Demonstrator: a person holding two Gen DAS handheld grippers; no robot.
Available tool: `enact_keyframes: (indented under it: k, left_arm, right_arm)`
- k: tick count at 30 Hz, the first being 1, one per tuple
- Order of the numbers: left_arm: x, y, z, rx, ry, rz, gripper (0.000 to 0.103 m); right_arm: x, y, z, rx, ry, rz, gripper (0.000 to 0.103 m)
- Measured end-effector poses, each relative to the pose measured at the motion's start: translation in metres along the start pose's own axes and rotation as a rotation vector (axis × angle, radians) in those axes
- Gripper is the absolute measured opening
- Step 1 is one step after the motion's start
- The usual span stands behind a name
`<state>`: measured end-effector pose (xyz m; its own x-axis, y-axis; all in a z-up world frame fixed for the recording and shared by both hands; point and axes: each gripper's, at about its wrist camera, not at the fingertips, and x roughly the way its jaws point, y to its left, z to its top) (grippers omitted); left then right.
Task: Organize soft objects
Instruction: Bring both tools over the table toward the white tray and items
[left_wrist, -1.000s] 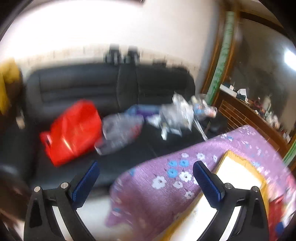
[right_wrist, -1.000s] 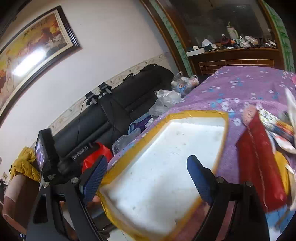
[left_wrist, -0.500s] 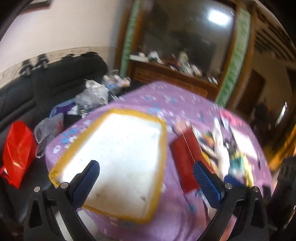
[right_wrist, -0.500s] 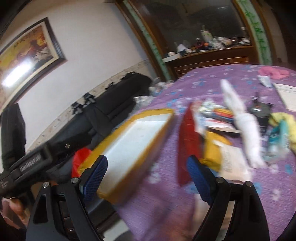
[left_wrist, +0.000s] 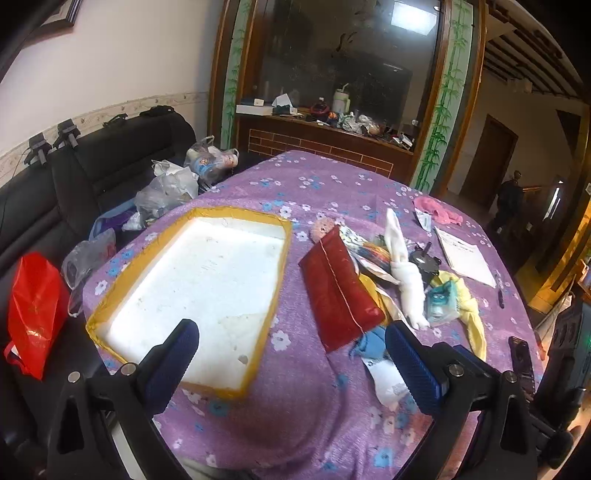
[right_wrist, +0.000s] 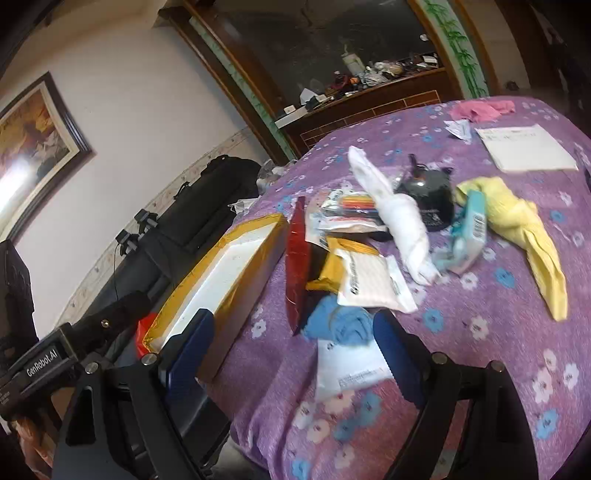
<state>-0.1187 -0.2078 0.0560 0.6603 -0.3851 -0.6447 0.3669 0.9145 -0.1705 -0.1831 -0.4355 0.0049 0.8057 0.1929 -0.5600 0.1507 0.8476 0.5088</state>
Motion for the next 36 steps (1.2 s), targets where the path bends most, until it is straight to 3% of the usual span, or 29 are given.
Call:
enact_keyframes:
  k: [9, 14, 16, 22, 24, 27, 29, 31, 36]
  left_arm:
    - [0.028, -0.022, 0.017, 0.081, 0.038, -0.022, 0.102]
    - [0.079, -0.021, 0.055, 0.093, 0.122, -0.075, 0.102]
    - [0.091, -0.019, 0.069, 0.114, 0.103, -0.113, 0.102]
    - [0.123, -0.021, 0.108, 0.169, 0.124, -0.125, 0.102]
    - [0.142, -0.022, 0.113, 0.178, 0.233, -0.067, 0.102]
    - [0.154, -0.012, 0.114, 0.101, 0.347, -0.078, 0.102]
    - [0.155, -0.009, 0.111, 0.071, 0.369, -0.09, 0.102]
    - [0.147, -0.011, 0.103, 0.076, 0.344, -0.101, 0.102]
    - [0.109, -0.025, 0.067, 0.13, 0.186, -0.107, 0.102]
  right_arm:
    - [0.008, -0.02, 0.009, -0.001, -0.012, -0.023, 0.087]
    - [0.028, -0.031, 0.039, 0.015, -0.013, -0.021, 0.087]
    - [0.033, -0.034, 0.049, 0.016, -0.017, -0.035, 0.087]
    - [0.071, -0.016, 0.089, 0.015, 0.107, -0.105, 0.087]
    - [0.091, -0.007, 0.101, 0.039, 0.179, -0.128, 0.087]
    - [0.103, -0.002, 0.11, 0.094, 0.253, -0.164, 0.087]
    - [0.1, -0.006, 0.108, 0.127, 0.265, -0.162, 0.087]
    - [0.095, -0.013, 0.101, 0.129, 0.251, -0.144, 0.087]
    - [0.071, -0.03, 0.072, 0.063, 0.147, -0.077, 0.087]
